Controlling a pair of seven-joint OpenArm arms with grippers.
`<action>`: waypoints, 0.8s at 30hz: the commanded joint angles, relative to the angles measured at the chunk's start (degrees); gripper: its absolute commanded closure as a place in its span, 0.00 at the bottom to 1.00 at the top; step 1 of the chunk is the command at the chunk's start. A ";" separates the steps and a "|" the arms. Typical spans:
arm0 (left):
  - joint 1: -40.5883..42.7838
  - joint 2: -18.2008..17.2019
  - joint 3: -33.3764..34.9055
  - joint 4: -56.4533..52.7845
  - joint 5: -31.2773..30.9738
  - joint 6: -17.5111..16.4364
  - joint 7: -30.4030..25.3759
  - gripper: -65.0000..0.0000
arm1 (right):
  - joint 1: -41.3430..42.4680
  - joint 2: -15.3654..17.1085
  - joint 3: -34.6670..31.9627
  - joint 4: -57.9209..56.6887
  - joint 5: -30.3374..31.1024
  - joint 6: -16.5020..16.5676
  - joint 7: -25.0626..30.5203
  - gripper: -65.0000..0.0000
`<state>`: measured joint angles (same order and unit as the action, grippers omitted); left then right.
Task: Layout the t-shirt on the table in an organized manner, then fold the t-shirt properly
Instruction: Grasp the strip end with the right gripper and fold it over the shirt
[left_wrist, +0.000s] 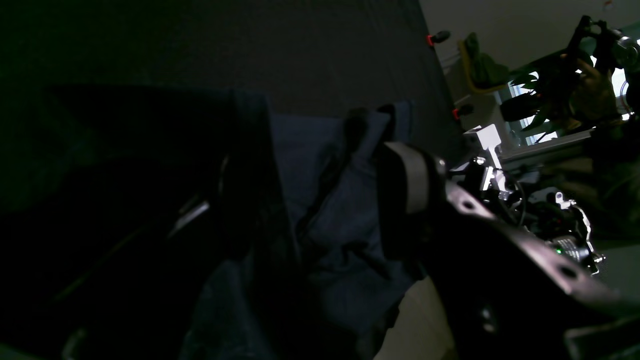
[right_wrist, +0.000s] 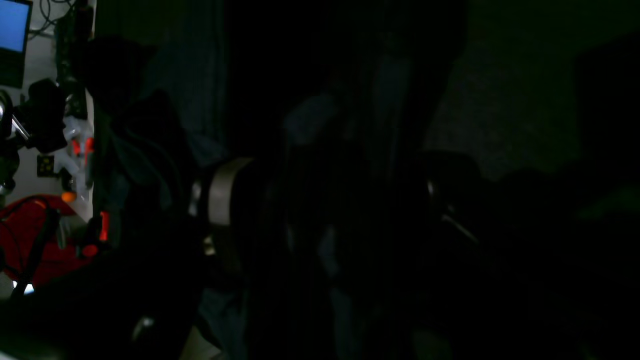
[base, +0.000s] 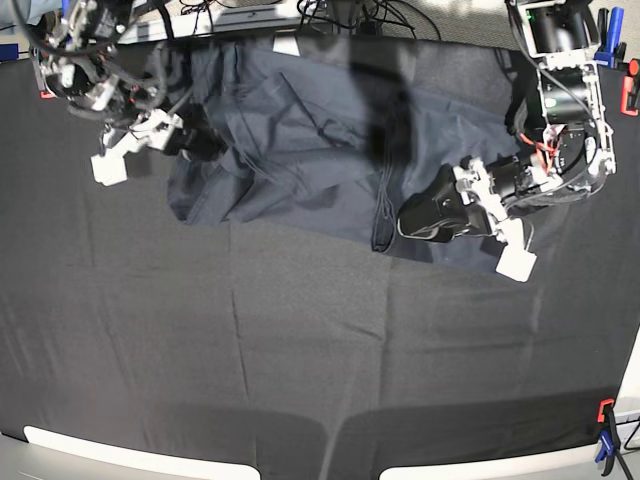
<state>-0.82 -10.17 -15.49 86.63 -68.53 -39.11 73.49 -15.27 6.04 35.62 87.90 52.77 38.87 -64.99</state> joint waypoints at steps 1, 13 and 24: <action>-1.07 -0.33 -0.17 1.03 -1.51 -0.35 -0.68 0.47 | -0.24 0.46 -0.50 0.85 1.64 1.13 0.07 0.40; -1.07 -0.33 -0.17 1.03 -1.51 -0.35 -0.68 0.47 | -1.57 0.46 -5.86 0.85 6.19 1.13 -0.09 0.40; -1.07 -0.33 -0.17 1.03 -1.51 -0.35 -0.68 0.47 | 0.26 0.44 -12.81 0.85 6.14 1.13 1.27 0.40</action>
<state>-0.82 -10.17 -15.49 86.65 -68.51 -39.11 73.52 -15.77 6.04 22.79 87.88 57.06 38.87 -64.55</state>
